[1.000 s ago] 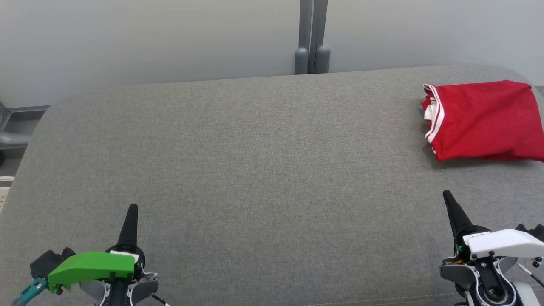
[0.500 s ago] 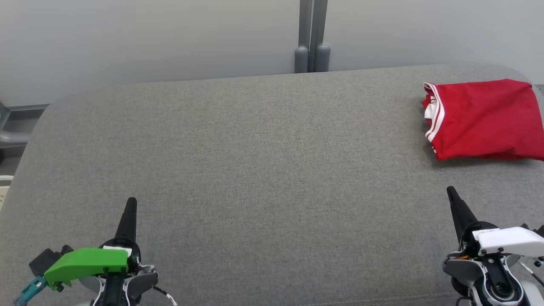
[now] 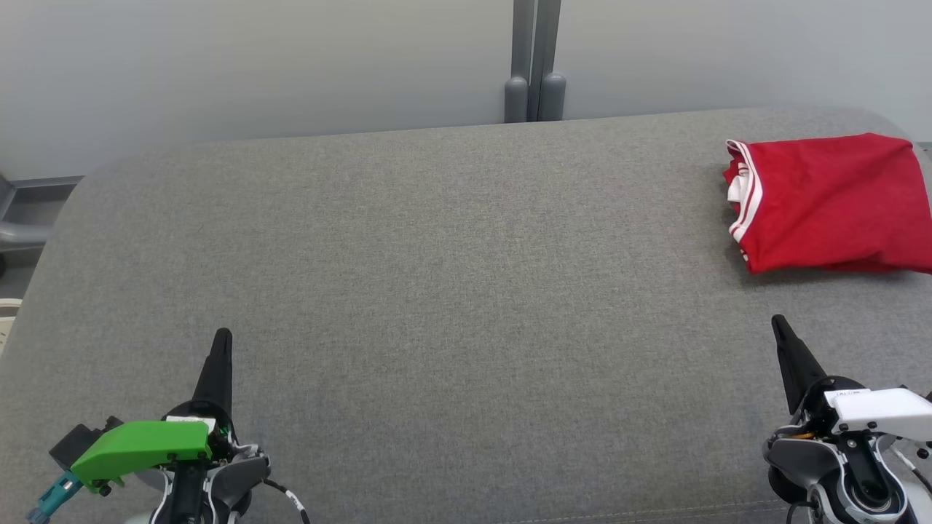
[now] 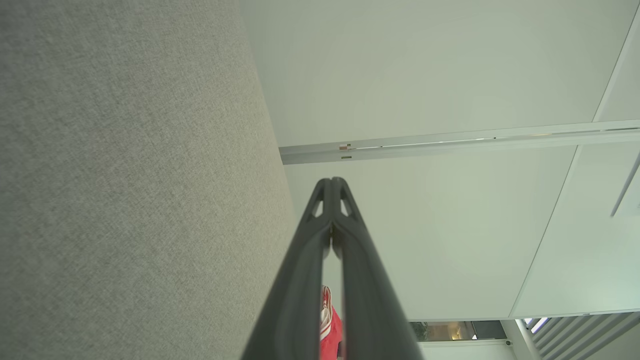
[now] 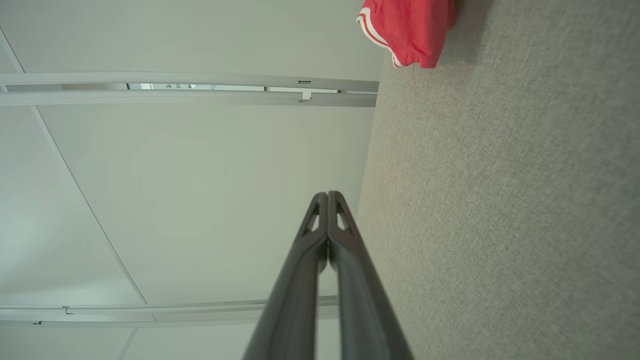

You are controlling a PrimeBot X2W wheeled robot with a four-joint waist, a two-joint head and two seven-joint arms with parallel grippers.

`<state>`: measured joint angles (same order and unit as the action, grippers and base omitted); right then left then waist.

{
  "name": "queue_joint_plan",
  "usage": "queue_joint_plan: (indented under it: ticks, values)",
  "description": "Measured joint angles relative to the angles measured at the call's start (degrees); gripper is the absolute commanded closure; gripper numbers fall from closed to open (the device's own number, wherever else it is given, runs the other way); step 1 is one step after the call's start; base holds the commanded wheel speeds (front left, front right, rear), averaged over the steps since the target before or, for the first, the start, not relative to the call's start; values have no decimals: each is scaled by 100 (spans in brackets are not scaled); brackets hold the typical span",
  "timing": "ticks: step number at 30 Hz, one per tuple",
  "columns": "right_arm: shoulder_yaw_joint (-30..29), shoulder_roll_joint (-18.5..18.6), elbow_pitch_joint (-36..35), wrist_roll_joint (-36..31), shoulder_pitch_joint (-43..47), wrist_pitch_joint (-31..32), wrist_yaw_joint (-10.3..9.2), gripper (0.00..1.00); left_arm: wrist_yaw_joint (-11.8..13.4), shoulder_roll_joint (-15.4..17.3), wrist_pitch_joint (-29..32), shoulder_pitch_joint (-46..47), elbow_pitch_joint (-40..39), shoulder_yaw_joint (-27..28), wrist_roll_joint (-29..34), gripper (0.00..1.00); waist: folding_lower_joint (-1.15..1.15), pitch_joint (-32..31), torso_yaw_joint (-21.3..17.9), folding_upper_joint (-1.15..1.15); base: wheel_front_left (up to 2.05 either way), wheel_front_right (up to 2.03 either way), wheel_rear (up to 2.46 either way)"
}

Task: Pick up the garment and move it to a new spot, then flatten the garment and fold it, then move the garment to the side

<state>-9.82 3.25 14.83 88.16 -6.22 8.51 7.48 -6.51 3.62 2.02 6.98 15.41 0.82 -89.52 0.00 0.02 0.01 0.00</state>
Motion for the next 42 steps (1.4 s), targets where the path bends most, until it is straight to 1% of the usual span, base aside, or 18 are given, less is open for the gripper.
queue_joint_plan:
  ticks: [12, 42]
  values:
    - [-82, 0, 19, 397, -60, 99, 0, 100, -103, -74, 94, 75, 38, 113, -322, 100, 0, 20, -2, 0, 0, 0, 0]
    - [-104, -12, 21, 396, -65, 123, 0, 100, -103, -78, 97, 77, 40, 119, -321, 100, 0, 20, -2, 0, 0, 0, 0]
